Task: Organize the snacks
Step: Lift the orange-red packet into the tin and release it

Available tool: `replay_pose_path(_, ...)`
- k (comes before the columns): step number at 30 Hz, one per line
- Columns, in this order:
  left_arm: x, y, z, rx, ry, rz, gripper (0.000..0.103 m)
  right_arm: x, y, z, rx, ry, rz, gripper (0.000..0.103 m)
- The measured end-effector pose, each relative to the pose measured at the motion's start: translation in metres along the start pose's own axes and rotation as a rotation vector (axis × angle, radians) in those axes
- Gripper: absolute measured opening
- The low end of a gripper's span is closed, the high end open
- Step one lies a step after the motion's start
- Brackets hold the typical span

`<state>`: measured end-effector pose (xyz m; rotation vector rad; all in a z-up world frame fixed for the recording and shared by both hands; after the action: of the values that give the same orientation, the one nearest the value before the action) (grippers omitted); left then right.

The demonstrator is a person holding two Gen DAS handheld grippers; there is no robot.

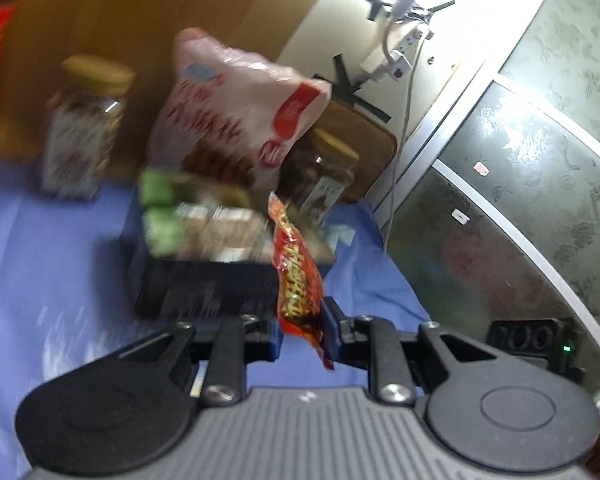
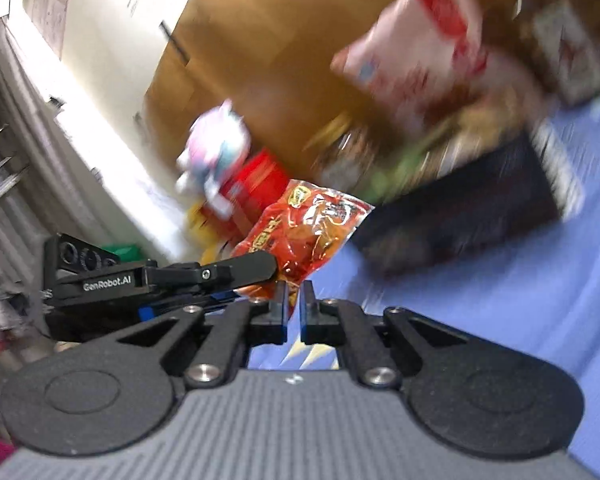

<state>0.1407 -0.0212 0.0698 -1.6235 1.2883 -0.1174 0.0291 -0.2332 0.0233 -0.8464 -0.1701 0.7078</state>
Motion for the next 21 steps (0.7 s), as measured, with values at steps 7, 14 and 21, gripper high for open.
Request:
replay_pose_path(7,0.083,-0.038,-0.012,0.063,-0.097,0.029,0.022,0.018,-0.046,-0.034,-0.122,0.239,-0.065,0.008)
replay_pose_path(14,0.118,-0.035,-0.007,0.122,-0.319,0.031,0.042,0.026,-0.044,-0.043,-0.345,0.494,-0.148,0.011)
replay_pose_path(21,0.107,-0.023,-0.027,0.281,-0.601,0.002,0.047,0.016,-0.036,-0.038,-0.355,0.503,-0.169,0.012)
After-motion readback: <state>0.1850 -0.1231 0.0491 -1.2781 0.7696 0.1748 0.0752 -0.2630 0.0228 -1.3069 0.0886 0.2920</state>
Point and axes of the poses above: each gripper's, at about its wrist camera, not at the fingertips, and x roughly the way its jaws point, z to its left, y to its underside, the point moved 2 cm from there along x, roughly the way its jaws point, and after that the axes turned 4 degrees about -y, right-handed, at the moved point
